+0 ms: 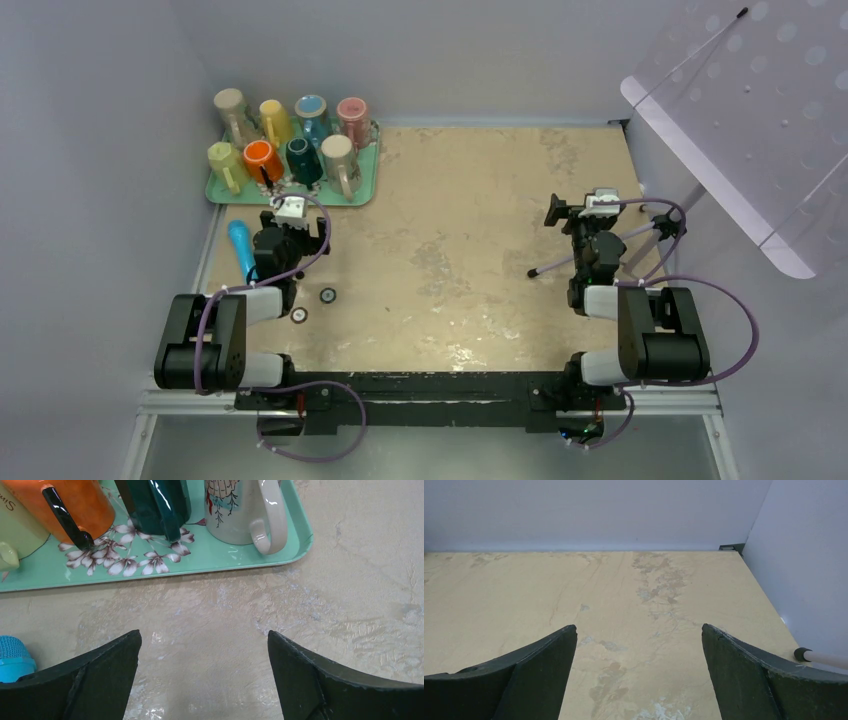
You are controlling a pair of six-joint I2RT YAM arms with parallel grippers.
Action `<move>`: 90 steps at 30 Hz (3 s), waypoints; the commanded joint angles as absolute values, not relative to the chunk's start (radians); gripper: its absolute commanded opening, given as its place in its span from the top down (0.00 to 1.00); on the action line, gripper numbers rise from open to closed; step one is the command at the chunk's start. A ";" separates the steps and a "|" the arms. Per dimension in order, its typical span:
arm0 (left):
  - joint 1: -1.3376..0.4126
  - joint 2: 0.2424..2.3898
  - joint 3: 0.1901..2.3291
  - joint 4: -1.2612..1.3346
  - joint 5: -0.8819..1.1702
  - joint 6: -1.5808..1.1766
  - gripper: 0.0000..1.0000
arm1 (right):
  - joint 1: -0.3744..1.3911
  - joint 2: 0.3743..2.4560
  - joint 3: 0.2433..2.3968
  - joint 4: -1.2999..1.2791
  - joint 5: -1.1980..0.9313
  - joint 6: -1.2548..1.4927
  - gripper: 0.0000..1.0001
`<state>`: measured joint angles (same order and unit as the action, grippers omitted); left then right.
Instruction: Turn the mug right side up
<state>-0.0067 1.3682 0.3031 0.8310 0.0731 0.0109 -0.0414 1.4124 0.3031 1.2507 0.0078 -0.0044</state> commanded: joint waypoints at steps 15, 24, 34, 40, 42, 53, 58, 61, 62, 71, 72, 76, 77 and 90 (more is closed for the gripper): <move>-0.001 1.304 0.817 0.037 0.107 -0.005 0.10 | 0.075 1.072 0.393 0.852 -0.118 -0.068 0.02; -0.131 1.465 1.311 -0.498 0.115 -0.160 0.25 | 0.207 1.025 0.526 0.609 0.026 0.077 0.02; -0.223 1.818 1.547 -0.583 -0.247 -0.227 0.34 | 0.288 1.073 0.628 0.456 0.223 0.240 0.02; -0.233 1.958 1.622 -0.580 -0.285 -0.212 0.34 | 0.307 1.089 0.617 0.469 0.230 0.267 0.02; -0.232 1.996 1.662 -0.580 -0.278 -0.205 0.35 | 0.311 1.100 0.614 0.474 0.232 0.278 0.02; -0.232 2.124 1.856 -0.650 -0.160 -0.264 0.34 | 0.317 1.144 0.631 0.444 0.247 0.265 0.02; -0.230 2.205 1.978 -0.763 -0.199 -0.353 0.38 | 0.317 1.140 0.635 0.442 0.259 0.255 0.02; -0.230 2.219 1.997 -0.805 -0.242 -0.383 0.48 | 0.318 1.127 0.635 0.446 0.257 0.245 0.02; -0.229 2.215 1.993 -0.805 -0.253 -0.386 0.51 | 0.316 1.124 0.633 0.446 0.256 0.242 0.02; -0.176 2.206 1.986 -0.809 -0.156 -0.381 1.00 | 0.322 1.092 0.657 0.399 0.193 0.242 0.02; -0.167 2.190 1.981 -0.810 -0.118 -0.379 1.00 | 0.329 1.093 0.685 0.370 0.180 0.242 0.02; -0.125 2.072 1.918 -0.767 0.127 -0.400 1.00 | 0.380 1.105 0.765 0.279 0.104 0.245 0.02; -0.116 2.043 1.906 -0.763 0.182 -0.412 1.00 | 0.404 1.111 0.781 0.269 0.084 0.256 0.02; -0.106 1.732 1.637 -0.638 0.412 -0.501 1.00 | 0.570 1.532 0.985 0.606 -0.292 0.787 0.02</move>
